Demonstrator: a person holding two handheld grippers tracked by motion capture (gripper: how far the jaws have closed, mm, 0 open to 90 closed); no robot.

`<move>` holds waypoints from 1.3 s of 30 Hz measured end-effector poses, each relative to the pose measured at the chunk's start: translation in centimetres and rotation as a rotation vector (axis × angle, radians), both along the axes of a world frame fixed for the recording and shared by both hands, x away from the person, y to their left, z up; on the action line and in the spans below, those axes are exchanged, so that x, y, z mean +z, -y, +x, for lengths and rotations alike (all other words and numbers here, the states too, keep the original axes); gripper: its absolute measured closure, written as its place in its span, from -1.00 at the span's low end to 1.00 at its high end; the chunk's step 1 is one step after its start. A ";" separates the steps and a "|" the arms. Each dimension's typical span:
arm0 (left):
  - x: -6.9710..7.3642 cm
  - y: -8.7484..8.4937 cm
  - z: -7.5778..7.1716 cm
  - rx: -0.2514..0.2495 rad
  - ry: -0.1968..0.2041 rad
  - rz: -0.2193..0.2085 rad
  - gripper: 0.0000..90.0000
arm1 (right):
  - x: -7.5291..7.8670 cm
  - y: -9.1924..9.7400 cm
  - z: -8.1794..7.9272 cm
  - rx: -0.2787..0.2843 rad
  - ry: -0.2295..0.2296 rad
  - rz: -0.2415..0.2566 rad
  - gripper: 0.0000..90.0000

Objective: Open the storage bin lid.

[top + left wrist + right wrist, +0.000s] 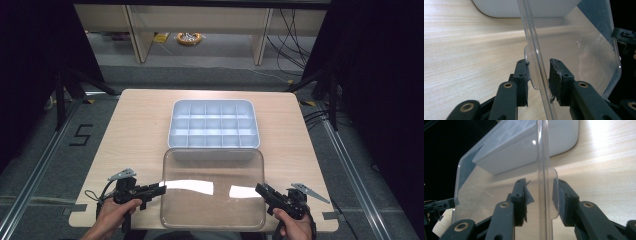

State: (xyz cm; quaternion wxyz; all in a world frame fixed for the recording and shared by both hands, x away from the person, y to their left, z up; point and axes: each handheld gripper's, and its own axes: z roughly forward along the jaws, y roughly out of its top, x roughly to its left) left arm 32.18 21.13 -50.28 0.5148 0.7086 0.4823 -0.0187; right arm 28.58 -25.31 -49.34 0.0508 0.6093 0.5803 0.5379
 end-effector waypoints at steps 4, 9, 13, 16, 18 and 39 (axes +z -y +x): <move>0.1 0.1 -0.2 -0.004 0.009 0.024 0.49 | -0.5 -0.2 0.0 -0.008 -0.014 0.006 0.40; -0.1 0.1 -0.7 -0.012 0.005 0.041 0.47 | -0.9 -0.1 0.0 0.008 0.005 -0.038 0.38; -0.3 0.1 -0.8 -0.022 -0.005 0.041 0.47 | -1.0 -0.1 -0.2 0.021 -0.002 -0.039 0.38; -0.6 0.1 -0.6 -0.038 -0.019 0.045 0.45 | -1.2 -0.1 -0.2 0.017 -0.021 -0.048 0.37; -0.9 0.1 -0.5 -0.042 -0.040 0.042 0.44 | -1.4 0.0 0.0 0.022 -0.024 -0.051 0.36; -1.6 0.5 0.1 -0.067 -0.078 0.085 0.35 | -2.0 -0.3 0.7 0.017 -0.083 -0.130 0.26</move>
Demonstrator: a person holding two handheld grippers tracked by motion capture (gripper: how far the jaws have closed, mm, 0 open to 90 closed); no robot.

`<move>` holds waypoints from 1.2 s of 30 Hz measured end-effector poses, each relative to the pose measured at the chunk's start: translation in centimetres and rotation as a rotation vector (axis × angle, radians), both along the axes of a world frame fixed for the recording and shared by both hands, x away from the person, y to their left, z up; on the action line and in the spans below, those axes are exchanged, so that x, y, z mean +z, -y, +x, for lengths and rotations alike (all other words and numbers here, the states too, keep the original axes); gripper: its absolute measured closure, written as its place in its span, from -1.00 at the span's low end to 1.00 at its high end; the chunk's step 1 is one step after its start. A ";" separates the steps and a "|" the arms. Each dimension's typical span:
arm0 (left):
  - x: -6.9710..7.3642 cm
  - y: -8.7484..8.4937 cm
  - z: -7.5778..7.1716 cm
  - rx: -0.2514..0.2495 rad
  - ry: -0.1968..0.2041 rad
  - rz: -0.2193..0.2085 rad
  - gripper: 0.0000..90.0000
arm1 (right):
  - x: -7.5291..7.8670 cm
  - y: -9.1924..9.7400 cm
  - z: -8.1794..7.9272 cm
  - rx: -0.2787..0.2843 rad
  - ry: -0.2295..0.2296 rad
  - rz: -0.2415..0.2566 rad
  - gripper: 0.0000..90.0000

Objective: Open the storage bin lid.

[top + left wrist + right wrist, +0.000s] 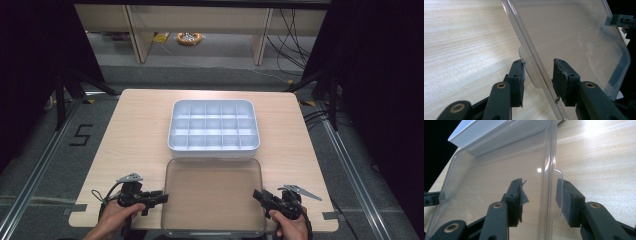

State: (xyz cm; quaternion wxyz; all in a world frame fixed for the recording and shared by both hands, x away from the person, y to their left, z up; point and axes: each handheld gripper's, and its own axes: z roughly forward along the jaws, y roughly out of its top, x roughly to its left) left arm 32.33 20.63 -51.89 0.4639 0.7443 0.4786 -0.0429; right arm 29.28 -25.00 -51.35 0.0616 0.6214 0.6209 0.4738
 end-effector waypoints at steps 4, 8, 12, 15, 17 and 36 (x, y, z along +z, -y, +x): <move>-0.1 0.0 0.1 0.001 -0.006 0.005 0.35 | -0.1 0.0 0.3 0.010 0.009 -0.019 0.24; -0.1 0.0 0.2 0.003 -0.002 0.008 0.35 | 0.3 -0.5 0.1 -0.005 -0.032 -0.017 0.19; -0.1 0.0 0.2 0.006 -0.006 0.018 0.35 | 0.0 -0.3 0.5 0.031 -0.013 -0.069 0.15; -0.2 0.0 0.3 0.005 -0.005 0.020 0.34 | 0.0 -0.7 0.5 0.014 -0.031 -0.086 0.13; -0.2 0.1 0.3 0.007 -0.005 0.021 0.33 | 0.2 -0.9 0.4 0.014 -0.037 -0.076 0.13; 0.1 0.0 0.5 0.015 0.024 0.052 0.15 | 0.5 -0.6 1.1 0.019 0.042 -0.165 0.10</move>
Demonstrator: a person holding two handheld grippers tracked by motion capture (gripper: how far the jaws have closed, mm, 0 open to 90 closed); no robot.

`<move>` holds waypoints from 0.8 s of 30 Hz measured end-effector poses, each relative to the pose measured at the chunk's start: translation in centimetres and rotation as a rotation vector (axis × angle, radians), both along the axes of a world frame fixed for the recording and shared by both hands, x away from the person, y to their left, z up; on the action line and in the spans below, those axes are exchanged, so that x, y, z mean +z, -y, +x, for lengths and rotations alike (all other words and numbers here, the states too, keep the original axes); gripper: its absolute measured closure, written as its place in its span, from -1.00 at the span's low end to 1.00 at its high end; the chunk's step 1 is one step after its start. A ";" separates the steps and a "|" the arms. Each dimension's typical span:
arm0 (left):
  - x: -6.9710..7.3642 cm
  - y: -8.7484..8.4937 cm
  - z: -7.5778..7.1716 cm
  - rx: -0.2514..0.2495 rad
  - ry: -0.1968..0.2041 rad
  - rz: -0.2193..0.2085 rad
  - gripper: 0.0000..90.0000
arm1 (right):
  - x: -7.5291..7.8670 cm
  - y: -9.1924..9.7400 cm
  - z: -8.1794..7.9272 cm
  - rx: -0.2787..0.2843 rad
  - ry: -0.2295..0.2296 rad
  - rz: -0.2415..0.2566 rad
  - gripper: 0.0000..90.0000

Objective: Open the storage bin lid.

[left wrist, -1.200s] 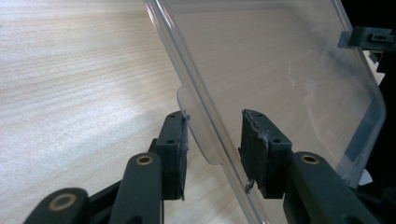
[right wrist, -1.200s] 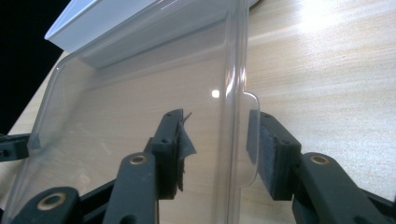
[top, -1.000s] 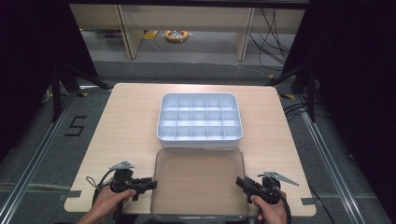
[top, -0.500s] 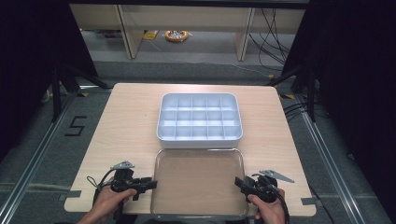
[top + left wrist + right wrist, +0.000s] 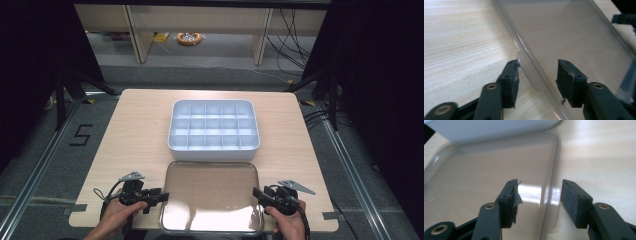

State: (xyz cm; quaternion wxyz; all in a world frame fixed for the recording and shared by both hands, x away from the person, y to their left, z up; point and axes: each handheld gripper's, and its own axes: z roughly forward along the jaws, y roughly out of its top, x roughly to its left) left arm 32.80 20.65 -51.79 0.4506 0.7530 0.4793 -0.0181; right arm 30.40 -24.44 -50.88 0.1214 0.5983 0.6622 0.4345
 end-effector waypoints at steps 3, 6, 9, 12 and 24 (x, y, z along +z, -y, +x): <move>0.3 -0.2 0.0 0.047 0.035 -0.013 0.02 | 0.3 0.0 -0.1 -0.031 -0.005 0.043 0.10; 0.6 -0.6 -0.1 0.068 0.051 -0.023 0.04 | 0.3 0.1 -0.1 -0.037 0.009 0.030 0.10; 0.6 -0.9 -0.1 0.059 0.046 -0.027 0.03 | 0.3 0.3 0.0 -0.008 0.035 0.015 0.10; 0.6 -0.7 -0.1 0.061 0.045 -0.035 0.03 | 0.5 0.5 0.0 -0.007 0.033 0.016 0.10; 0.8 -0.7 0.0 0.044 0.079 -0.021 -0.06 | 1.2 0.5 0.2 -0.045 0.102 0.017 -0.12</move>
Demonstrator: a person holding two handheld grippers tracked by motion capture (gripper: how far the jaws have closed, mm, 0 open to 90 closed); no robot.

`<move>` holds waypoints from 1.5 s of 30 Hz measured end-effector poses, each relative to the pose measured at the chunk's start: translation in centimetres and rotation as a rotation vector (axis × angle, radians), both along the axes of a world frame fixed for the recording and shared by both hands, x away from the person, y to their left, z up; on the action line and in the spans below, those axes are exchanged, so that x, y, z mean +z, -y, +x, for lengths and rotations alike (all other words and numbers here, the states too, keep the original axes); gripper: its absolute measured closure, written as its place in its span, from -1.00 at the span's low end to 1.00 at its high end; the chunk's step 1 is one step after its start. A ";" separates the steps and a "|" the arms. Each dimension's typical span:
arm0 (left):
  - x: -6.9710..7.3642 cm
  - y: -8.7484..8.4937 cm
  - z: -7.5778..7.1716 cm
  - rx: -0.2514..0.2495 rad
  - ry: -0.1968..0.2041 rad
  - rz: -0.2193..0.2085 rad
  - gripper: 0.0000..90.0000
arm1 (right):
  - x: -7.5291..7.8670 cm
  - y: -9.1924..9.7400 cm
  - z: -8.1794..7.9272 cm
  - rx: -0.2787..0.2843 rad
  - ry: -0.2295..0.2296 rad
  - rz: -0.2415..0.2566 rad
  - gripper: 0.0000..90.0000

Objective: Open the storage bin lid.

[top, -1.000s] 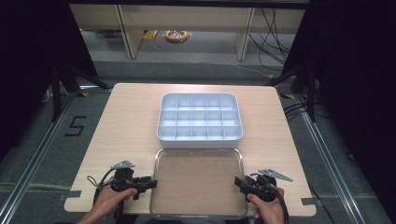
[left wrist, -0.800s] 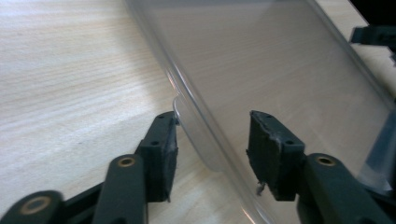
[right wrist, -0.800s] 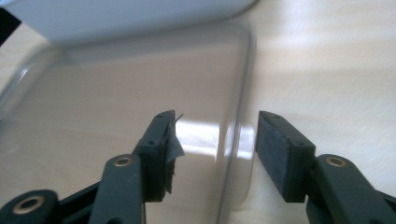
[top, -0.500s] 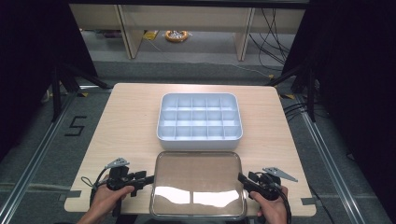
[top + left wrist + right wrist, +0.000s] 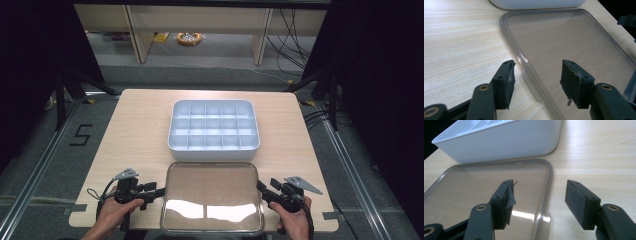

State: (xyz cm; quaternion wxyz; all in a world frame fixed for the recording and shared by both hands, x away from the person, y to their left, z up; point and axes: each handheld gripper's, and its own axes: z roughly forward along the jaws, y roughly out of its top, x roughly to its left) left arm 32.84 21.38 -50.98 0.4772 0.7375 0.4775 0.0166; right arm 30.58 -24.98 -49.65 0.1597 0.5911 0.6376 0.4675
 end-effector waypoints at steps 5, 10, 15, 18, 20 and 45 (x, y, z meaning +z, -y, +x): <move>0.4 0.3 0.0 -0.019 0.049 0.012 -0.13 | 0.0 0.3 0.2 0.019 0.042 -0.037 -0.20; 0.5 0.3 -0.1 -0.025 0.077 0.029 -0.18 | 0.4 0.1 -0.1 0.006 0.051 -0.034 -0.26; 0.6 0.3 0.0 -0.020 0.087 0.022 -0.20 | 0.5 0.2 0.0 0.022 0.073 -0.062 -0.28; 0.7 0.2 0.0 -0.018 0.094 0.023 -0.21 | 0.6 0.0 -0.2 0.013 0.077 -0.046 -0.29; 0.7 0.1 0.0 -0.028 0.099 0.027 -0.23 | 0.7 -0.1 -0.3 0.008 0.064 -0.044 -0.29; 1.1 -0.1 -0.1 -0.032 0.138 0.011 -0.58 | 0.9 1.1 -0.9 0.030 0.101 -0.071 -0.46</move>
